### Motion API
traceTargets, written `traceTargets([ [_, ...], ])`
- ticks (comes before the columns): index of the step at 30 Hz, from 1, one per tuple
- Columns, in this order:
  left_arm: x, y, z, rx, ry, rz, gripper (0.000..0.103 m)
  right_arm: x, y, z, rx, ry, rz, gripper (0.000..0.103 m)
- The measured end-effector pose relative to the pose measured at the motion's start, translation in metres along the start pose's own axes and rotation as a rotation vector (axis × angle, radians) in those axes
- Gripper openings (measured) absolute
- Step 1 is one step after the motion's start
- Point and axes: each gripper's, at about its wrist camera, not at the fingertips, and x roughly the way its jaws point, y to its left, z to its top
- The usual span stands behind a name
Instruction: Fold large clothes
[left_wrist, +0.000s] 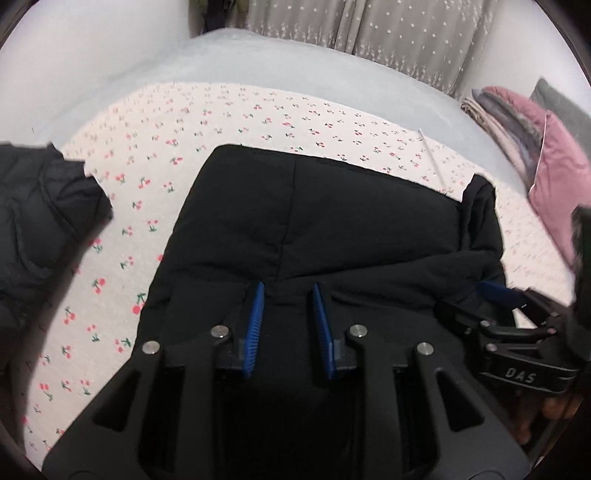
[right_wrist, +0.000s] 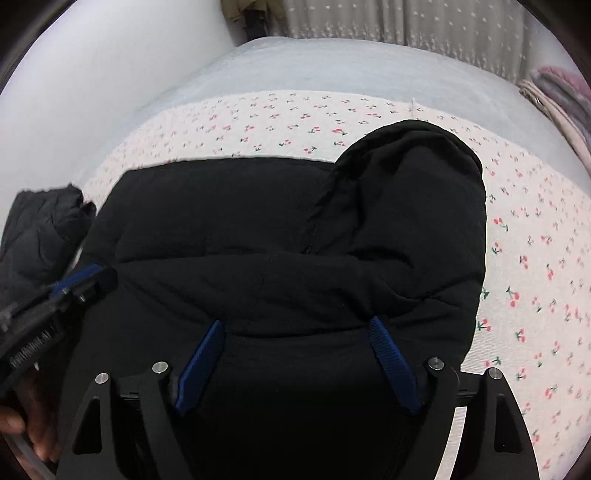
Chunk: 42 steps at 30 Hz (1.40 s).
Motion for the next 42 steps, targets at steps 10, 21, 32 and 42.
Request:
traceTargets([
  [10,-0.130,0.069,-0.062,-0.254,-0.086,-0.135,0.059,-0.110,-0.003,-0.056,-0.001,-0.124,0.186,0.084],
  [21,-0.115,0.080,-0.124,-0.165,0.007,-0.064,0.059,-0.128,0.005,-0.172,-0.035,-0.139,0.198,0.084],
  [32,-0.112,0.104,-0.127,-0.215,0.028,-0.212,0.061,-0.081,-0.011,-0.182,0.032,-0.029,0.265,0.094],
  [42,-0.110,0.127,-0.136,-0.315,0.058,-0.314,0.083,-0.083,-0.046,-0.185,0.265,-0.033,0.463,0.095],
])
